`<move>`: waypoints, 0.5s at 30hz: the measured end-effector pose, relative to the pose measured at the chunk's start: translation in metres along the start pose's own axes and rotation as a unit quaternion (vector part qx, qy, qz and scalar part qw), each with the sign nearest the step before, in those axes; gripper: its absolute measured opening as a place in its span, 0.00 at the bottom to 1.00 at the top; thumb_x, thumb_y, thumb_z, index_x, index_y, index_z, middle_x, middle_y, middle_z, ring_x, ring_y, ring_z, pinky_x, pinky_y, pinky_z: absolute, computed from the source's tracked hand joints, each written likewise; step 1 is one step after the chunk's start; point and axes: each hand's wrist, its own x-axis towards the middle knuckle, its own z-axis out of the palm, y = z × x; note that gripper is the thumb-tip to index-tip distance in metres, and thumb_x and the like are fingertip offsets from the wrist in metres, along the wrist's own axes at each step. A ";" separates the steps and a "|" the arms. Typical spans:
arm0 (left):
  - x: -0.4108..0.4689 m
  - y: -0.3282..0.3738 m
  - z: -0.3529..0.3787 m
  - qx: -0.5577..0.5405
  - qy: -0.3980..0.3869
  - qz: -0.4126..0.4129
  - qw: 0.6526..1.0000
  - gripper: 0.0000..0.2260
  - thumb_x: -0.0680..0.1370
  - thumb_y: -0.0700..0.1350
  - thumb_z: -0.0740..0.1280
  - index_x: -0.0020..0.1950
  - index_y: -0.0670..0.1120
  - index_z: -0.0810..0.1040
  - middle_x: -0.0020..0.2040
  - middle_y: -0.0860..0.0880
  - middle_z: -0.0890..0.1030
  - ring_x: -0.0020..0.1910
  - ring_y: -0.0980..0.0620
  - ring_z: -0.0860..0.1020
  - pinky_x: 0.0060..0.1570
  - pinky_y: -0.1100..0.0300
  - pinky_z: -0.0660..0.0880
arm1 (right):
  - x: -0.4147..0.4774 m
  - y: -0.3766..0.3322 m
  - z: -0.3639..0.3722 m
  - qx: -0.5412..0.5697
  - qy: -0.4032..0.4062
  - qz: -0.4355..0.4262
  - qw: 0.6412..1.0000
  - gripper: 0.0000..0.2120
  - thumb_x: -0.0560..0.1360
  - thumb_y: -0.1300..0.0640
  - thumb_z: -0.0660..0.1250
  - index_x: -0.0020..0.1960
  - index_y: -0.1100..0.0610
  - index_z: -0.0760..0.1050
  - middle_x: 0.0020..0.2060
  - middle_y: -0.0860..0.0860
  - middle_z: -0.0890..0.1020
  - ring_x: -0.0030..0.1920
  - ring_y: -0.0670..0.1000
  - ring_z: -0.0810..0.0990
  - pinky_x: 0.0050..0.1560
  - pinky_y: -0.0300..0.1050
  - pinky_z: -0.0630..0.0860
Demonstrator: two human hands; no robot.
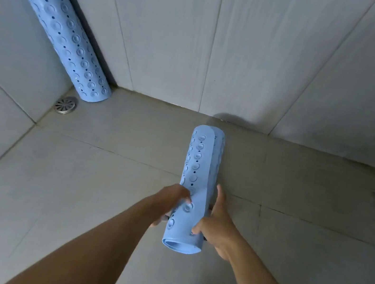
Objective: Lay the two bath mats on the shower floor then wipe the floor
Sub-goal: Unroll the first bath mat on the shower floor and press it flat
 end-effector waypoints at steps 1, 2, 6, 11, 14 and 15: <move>0.003 -0.003 0.004 -0.004 0.002 0.000 1.000 0.19 0.68 0.46 0.66 0.59 0.47 0.78 0.49 0.49 0.83 0.47 0.49 0.80 0.62 0.50 0.75 | 0.005 0.006 0.004 -0.013 -0.009 -0.006 1.000 0.58 0.62 0.69 0.68 0.76 0.30 0.43 0.69 0.46 0.69 0.64 0.53 0.74 0.54 0.53 0.81; 0.009 -0.007 0.005 0.003 0.012 0.005 1.000 0.15 0.73 0.48 0.65 0.59 0.47 0.78 0.48 0.50 0.83 0.46 0.50 0.80 0.62 0.51 0.75 | 0.015 0.014 0.006 -0.029 -0.013 -0.009 0.999 0.58 0.61 0.68 0.67 0.76 0.27 0.44 0.70 0.46 0.68 0.64 0.53 0.74 0.53 0.54 0.82; 0.050 -0.021 0.004 0.093 0.110 0.059 0.988 0.22 0.74 0.52 0.68 0.63 0.40 0.78 0.55 0.44 0.83 0.52 0.45 0.82 0.58 0.50 0.78 | 0.037 0.031 0.003 -0.094 -0.019 -0.009 0.995 0.52 0.66 0.65 0.65 0.79 0.33 0.45 0.74 0.49 0.63 0.61 0.55 0.74 0.52 0.50 0.81; 0.057 -0.024 0.006 0.170 0.187 0.143 0.957 0.15 0.75 0.45 0.71 0.58 0.38 0.78 0.52 0.41 0.82 0.50 0.43 0.81 0.45 0.55 0.79 | 0.041 0.026 0.002 -0.101 0.014 0.002 0.995 0.34 0.78 0.53 0.54 0.79 0.33 0.47 0.79 0.52 0.56 0.68 0.63 0.70 0.57 0.60 0.79; 0.052 -0.028 0.004 0.206 0.200 0.184 0.940 0.27 0.77 0.39 0.67 0.75 0.46 0.66 0.64 0.40 0.78 0.59 0.41 0.78 0.52 0.55 0.76 | 0.036 0.024 0.003 -0.131 0.036 -0.006 0.991 0.31 0.80 0.51 0.52 0.80 0.38 0.48 0.80 0.52 0.53 0.73 0.64 0.66 0.62 0.63 0.76; 0.051 -0.031 0.002 0.213 0.209 0.207 0.932 0.29 0.77 0.37 0.64 0.78 0.48 0.63 0.67 0.40 0.76 0.62 0.40 0.77 0.55 0.54 0.76 | 0.036 0.024 0.004 -0.149 0.050 -0.018 0.987 0.32 0.79 0.52 0.53 0.81 0.41 0.49 0.80 0.53 0.54 0.73 0.63 0.66 0.63 0.60 0.75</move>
